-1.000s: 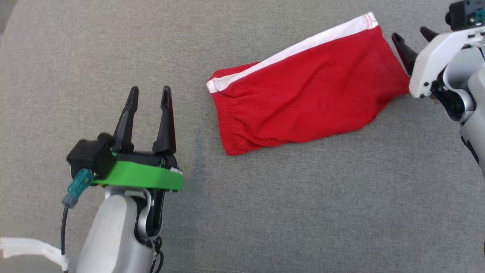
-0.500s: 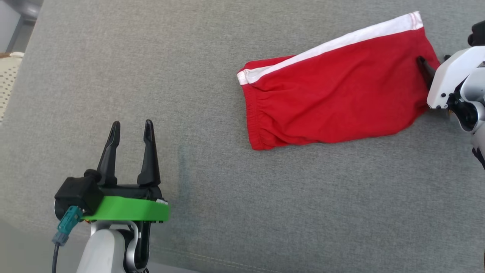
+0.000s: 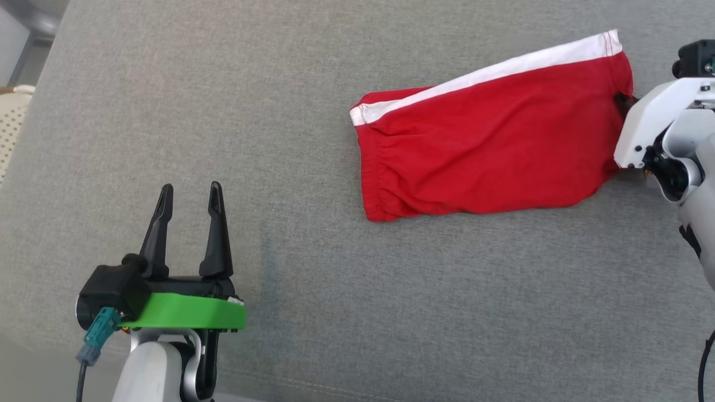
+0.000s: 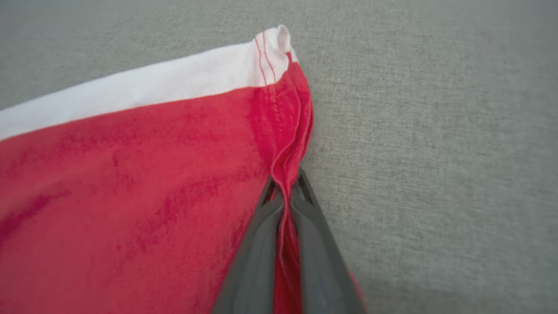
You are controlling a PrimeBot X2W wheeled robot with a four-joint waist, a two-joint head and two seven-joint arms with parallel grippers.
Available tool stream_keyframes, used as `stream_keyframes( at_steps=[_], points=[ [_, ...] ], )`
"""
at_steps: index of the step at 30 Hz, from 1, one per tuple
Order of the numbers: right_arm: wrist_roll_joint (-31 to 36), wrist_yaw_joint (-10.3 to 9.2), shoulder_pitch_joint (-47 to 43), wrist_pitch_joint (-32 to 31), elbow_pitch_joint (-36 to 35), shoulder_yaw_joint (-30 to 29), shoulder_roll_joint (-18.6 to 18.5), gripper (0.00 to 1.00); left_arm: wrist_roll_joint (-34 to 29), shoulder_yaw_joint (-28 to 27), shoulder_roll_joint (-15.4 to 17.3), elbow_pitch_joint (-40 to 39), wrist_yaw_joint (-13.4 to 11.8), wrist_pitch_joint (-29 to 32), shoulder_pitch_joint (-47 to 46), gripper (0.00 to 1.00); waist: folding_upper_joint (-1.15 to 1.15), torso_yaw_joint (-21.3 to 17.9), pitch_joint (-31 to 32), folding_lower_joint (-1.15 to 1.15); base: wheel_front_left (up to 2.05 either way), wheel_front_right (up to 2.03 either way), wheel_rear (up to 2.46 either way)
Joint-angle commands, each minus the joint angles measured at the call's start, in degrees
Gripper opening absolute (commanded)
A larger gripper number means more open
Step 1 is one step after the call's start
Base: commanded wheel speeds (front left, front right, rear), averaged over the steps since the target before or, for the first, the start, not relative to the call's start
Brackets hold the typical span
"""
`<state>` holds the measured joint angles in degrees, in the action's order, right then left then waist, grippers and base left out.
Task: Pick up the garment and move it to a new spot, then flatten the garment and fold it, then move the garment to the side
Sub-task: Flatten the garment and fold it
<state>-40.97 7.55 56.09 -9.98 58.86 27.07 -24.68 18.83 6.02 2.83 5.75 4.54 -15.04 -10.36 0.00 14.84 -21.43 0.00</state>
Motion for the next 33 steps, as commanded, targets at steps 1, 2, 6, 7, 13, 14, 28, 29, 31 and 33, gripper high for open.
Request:
stream_keyframes(
  at_steps=[1, 2, 6, 7, 13, 14, 28, 29, 31, 33],
  points=[
    [-0.2, -0.13, -1.3, 1.3, 0.3, -0.8, -1.1, 0.0, -0.3, 0.0, 0.1, 0.3, 0.3, -0.2, 0.6, 1.0, 0.0, -1.9, 1.9, 0.0, 0.0, 0.0, 0.0],
    [-0.2, -0.13, -1.5, 2.0, 0.4, -1.2, -1.3, 0.0, -0.4, 0.0, 0.1, 0.5, 0.4, -0.2, 0.8, 1.0, 0.0, -2.4, 2.4, 0.0, 0.0, 0.0, 0.0],
    [1.7, -0.12, -2.6, 5.4, 1.9, -2.7, -2.6, 0.0, -1.0, -0.2, 0.1, 1.1, 0.6, -0.2, 1.8, 1.0, 0.0, -4.7, 4.9, 0.0, 0.0, 0.0, 0.0],
    [2.3, -0.12, -2.8, 6.3, 2.4, -3.2, -3.1, 0.0, -1.2, -0.3, 0.2, 1.3, 0.7, -0.2, 2.1, 1.0, 0.0, -5.3, 5.6, 0.0, 0.0, 0.0, 0.0],
    [6.9, -0.12, -1.8, 10.7, 6.0, -5.6, -5.1, 0.0, -1.3, -0.5, 0.2, 1.6, 0.8, -0.2, 3.4, 1.0, 0.0, -7.3, 8.1, 0.0, 0.0, 0.0, 0.0],
    [7.6, -0.12, -1.4, 11.0, 6.4, -5.8, -5.1, 0.0, -1.2, -0.4, 0.2, 1.7, 0.7, -0.2, 3.6, 1.0, 0.0, -7.4, 8.3, 0.0, 0.0, 0.0, 0.0],
    [10.4, -0.11, 1.2, 5.4, 1.8, -4.9, 8.3, 0.0, -0.1, 0.7, 0.2, 2.6, 0.8, -0.2, 5.0, 1.0, 0.0, -6.0, 10.6, 0.0, 0.0, 0.0, 0.0],
    [10.4, -0.11, 1.0, 4.8, 1.2, -4.6, 9.1, 0.0, 0.0, 0.8, 0.1, 2.6, 0.8, -0.2, 5.0, 1.0, 0.0, -5.8, 10.6, 0.0, 0.0, 0.0, 0.0],
    [10.8, -0.11, 0.4, 3.3, 0.0, -3.8, 10.9, 0.0, 0.2, 0.7, 0.1, 2.5, 0.7, -0.2, 4.8, 1.0, 0.0, -5.2, 10.5, 0.0, 0.0, 0.0, 0.0],
    [11.3, -0.11, 0.1, 2.2, -1.0, -3.0, 12.6, 0.0, 0.4, 0.9, 0.1, 2.4, 0.7, -0.2, 4.4, 1.0, 0.0, -4.7, 10.2, 0.0, 0.0, 0.0, 0.0]
  ],
)
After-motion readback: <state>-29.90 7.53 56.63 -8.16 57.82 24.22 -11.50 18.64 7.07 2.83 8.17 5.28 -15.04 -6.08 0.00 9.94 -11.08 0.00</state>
